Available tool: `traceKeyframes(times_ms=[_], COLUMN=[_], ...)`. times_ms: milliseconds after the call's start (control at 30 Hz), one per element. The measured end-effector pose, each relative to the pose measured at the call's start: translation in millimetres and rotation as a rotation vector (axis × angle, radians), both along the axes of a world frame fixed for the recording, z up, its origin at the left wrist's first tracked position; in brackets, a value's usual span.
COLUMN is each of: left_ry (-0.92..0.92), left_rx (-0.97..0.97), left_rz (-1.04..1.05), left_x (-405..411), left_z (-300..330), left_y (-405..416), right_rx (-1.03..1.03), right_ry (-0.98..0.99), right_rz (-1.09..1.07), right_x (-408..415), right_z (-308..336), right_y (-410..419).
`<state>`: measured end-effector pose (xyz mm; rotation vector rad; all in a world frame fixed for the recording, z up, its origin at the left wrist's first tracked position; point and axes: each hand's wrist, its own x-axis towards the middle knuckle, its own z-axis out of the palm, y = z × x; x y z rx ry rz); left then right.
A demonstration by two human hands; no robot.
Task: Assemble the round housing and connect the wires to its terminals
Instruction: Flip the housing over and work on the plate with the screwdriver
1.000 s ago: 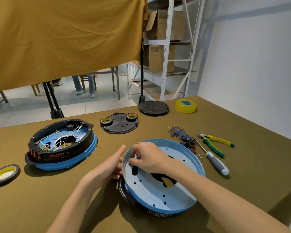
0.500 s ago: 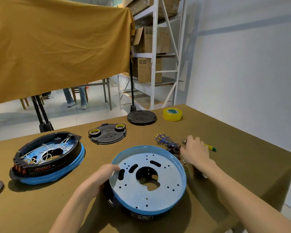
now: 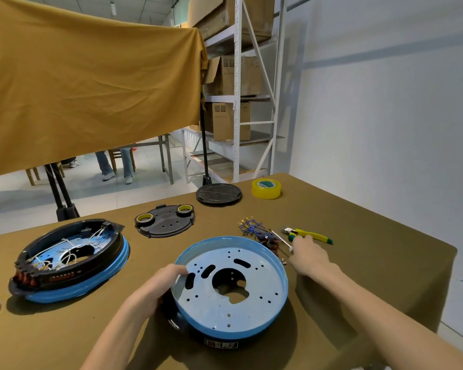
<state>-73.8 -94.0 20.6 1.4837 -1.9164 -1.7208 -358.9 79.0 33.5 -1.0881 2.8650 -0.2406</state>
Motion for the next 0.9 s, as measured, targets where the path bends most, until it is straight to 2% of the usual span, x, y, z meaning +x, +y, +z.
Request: traceKeyframes(times_ms=[133,233,333,400,600,667,733,900], left_ry=[0.008,0.006,0.018,0.044,0.159,0.17,0.175,0.204], left_rx=[0.012,-0.006,-0.003,0.01,0.116,0.125,0.116,0.137], left_rz=[-0.008,-0.023,-0.037,-0.039,-0.097,-0.111,-0.151,-0.176], left_x=[-2.0,-0.7,1.6,4.9,19.7,20.7,20.2,18.9], left_z=[-1.3,-2.1,-6.0,-10.2,-15.2,-17.8,-19.8,-25.4], left_y=[-0.5,-1.7,-4.0,-6.9,-21.3,-25.4,-27.9,-33.2], right_rx=[-0.377,-0.648,-0.822,-0.947,-1.332,-1.389,-1.407,-1.342], right_ry=[-0.058,-0.333,-0.66,-0.811,-0.975,-0.941,-0.828,-0.607], right_rz=[0.037,0.145,0.226,0.264,0.103,0.075,0.086,0.312], right_x=[15.0,36.2,60.2,73.6,89.9,91.6,93.9,101.0], right_z=[21.9,47.5,62.2,63.6,51.9,49.9,47.5,41.3], right_y=[-6.5,-15.4,-23.4,-29.1,-54.9,-63.9,-71.2,-82.9])
